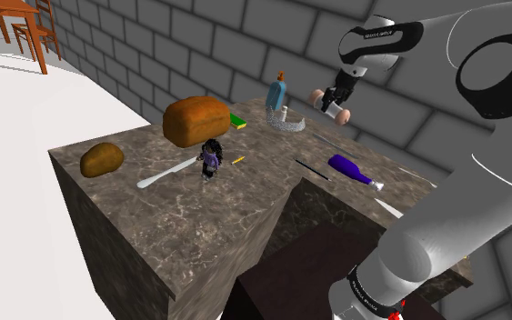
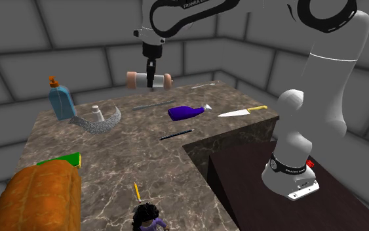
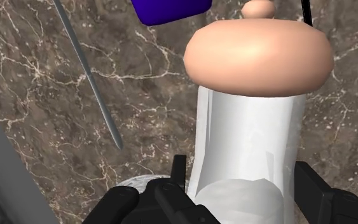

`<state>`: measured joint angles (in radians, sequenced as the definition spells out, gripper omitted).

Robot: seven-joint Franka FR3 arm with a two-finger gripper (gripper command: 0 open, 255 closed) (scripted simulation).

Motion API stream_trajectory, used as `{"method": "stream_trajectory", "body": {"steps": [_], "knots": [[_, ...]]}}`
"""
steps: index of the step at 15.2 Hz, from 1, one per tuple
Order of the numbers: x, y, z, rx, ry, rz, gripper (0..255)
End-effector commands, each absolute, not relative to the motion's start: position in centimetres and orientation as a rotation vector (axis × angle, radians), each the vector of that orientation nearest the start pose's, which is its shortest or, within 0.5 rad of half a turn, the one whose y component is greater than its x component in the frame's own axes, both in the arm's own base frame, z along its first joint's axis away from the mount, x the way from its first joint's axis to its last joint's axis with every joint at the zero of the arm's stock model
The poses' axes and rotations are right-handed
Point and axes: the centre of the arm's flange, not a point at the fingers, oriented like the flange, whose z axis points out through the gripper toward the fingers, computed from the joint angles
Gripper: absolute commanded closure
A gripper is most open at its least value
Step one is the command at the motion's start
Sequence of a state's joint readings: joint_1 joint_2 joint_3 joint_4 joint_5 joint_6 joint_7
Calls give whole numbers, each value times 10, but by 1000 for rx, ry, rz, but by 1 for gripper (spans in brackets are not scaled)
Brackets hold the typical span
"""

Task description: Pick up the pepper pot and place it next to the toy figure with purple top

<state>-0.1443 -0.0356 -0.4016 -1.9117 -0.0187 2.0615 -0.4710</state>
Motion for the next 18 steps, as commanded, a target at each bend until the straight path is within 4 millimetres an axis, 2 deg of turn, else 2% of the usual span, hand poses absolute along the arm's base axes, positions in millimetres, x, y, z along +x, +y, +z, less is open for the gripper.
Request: {"method": "stream_trajectory", "body": {"steps": [1, 3, 18], "knots": [[484, -297, 536, -3221, 111, -255, 255], [484, -297, 545, -3221, 111, -255, 255], [447, -102, 545, -3221, 111, -255, 255]]}}
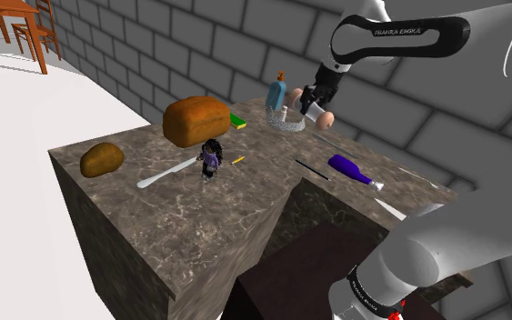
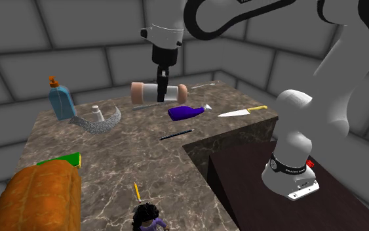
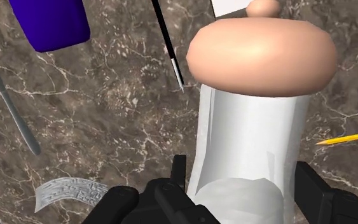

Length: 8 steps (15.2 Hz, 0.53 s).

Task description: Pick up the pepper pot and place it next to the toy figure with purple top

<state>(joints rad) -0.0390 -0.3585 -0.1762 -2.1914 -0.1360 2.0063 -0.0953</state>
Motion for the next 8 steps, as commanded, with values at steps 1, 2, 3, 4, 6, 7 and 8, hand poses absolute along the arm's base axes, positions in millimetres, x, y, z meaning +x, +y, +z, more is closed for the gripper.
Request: {"method": "stream_trajectory", "body": {"steps": [1, 2, 3, 4, 6, 7, 8], "knots": [[445, -89, 545, -3221, 111, -255, 255], [443, -76, 545, -3221, 111, -255, 255], [440, -63, 545, -3221, 111, -255, 255], [438, -50, 545, -3221, 111, -255, 255], [433, -24, 545, -3221, 111, -255, 255], [430, -12, 545, -3221, 111, -255, 255], [428, 1, 545, -3221, 111, -255, 255]]}}
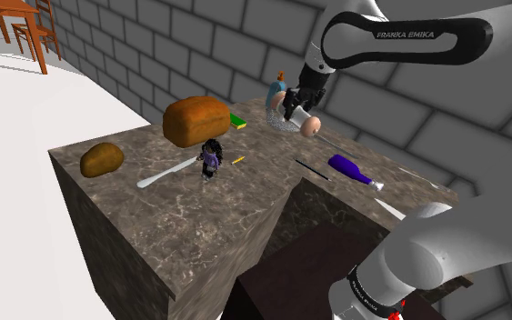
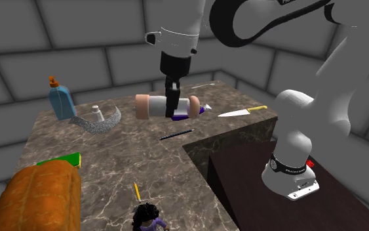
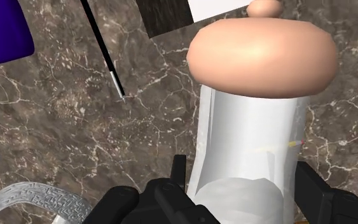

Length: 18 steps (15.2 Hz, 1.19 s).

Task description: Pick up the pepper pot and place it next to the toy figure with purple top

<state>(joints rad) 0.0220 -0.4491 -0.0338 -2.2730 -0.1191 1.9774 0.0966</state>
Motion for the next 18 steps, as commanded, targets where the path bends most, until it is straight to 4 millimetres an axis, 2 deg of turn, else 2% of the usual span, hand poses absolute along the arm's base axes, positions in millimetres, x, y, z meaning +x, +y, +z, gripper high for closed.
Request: {"method": "stream_trajectory", "body": {"steps": [1, 9, 18], "knots": [[425, 14, 545, -3221, 111, -255, 255], [406, 117, 545, -3221, 111, -255, 255], [406, 117, 498, -3221, 111, -255, 255]]}}
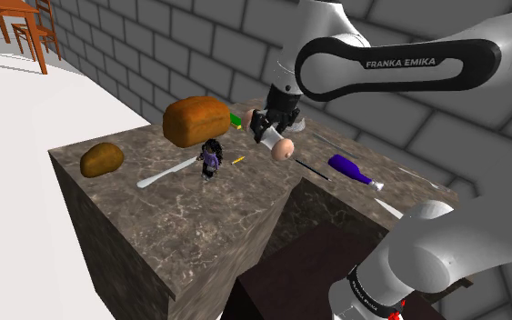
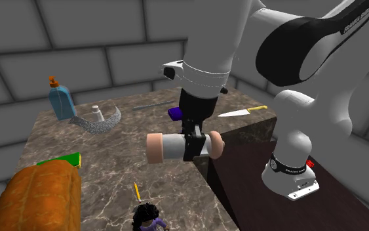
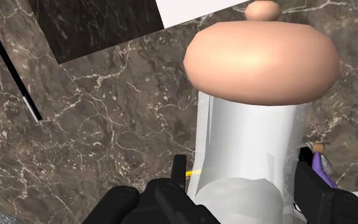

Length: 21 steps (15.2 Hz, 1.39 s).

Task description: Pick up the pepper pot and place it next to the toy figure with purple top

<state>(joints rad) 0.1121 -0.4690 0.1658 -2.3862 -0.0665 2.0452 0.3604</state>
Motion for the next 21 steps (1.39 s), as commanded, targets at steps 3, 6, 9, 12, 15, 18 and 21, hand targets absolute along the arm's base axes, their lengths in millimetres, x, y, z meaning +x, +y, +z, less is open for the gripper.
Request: {"method": "stream_trajectory", "body": {"steps": [3, 6, 9, 12, 15, 18, 21], "knots": [[406, 117, 482, -3221, 111, -255, 255], [406, 117, 466, -3221, 111, -255, 255], [406, 117, 450, -3221, 111, -255, 255], [406, 117, 434, -3221, 111, -255, 255], [406, 117, 419, -3221, 111, -255, 255], [406, 117, 403, -3221, 111, -255, 255], [406, 117, 387, -3221, 111, -255, 255]]}}
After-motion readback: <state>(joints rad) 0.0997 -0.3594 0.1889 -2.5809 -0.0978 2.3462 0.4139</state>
